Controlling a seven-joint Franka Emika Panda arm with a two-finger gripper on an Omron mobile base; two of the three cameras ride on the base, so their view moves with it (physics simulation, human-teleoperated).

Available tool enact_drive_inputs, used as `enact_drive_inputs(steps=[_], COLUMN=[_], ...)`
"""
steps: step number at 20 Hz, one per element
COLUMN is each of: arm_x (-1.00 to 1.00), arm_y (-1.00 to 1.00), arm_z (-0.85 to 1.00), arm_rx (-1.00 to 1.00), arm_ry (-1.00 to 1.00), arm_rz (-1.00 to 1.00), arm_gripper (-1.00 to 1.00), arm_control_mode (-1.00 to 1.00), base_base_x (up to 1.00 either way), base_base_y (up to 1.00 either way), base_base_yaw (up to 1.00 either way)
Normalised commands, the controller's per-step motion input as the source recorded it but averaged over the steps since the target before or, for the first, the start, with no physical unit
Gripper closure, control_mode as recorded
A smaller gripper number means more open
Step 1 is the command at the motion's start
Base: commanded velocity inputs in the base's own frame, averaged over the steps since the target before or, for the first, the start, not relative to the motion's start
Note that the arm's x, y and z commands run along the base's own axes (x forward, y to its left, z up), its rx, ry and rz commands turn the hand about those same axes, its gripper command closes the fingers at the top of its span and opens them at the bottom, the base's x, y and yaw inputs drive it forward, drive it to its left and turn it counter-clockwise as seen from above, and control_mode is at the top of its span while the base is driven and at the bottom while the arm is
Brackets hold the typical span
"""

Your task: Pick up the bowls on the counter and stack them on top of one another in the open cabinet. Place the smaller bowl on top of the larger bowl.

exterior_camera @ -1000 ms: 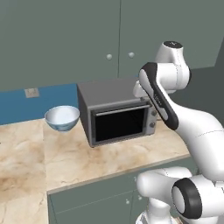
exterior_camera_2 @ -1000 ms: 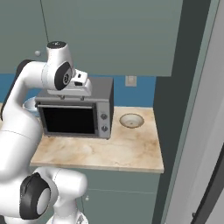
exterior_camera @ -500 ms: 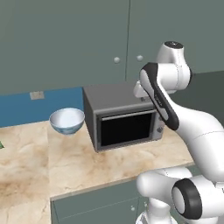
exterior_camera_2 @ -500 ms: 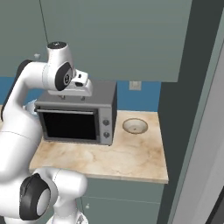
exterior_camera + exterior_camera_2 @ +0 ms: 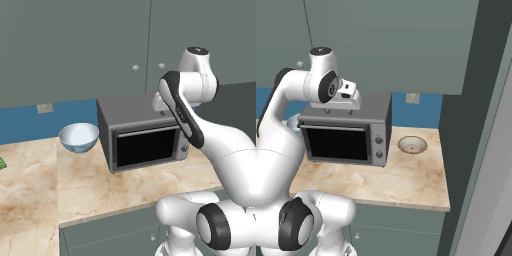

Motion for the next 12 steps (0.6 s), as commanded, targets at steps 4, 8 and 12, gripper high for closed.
enact_drive_inputs(steps=[4,8,12], arm_x=[0.0,0.0,0.0], arm_y=[0.0,0.0,0.0], arm_z=[0.0,0.0,0.0], arm_rx=[0.0,0.0,0.0], arm_ry=[0.0,0.0,0.0], arm_rz=[0.0,0.0,0.0], arm_gripper=[-1.0,-1.0,-1.0], arm_control_mode=[1.0,1.0,1.0], base_base_x=[0.08,0.08,0.08], base_base_y=[0.17,-0.05,0.0], base_base_yaw=[-0.03,0.0,0.0])
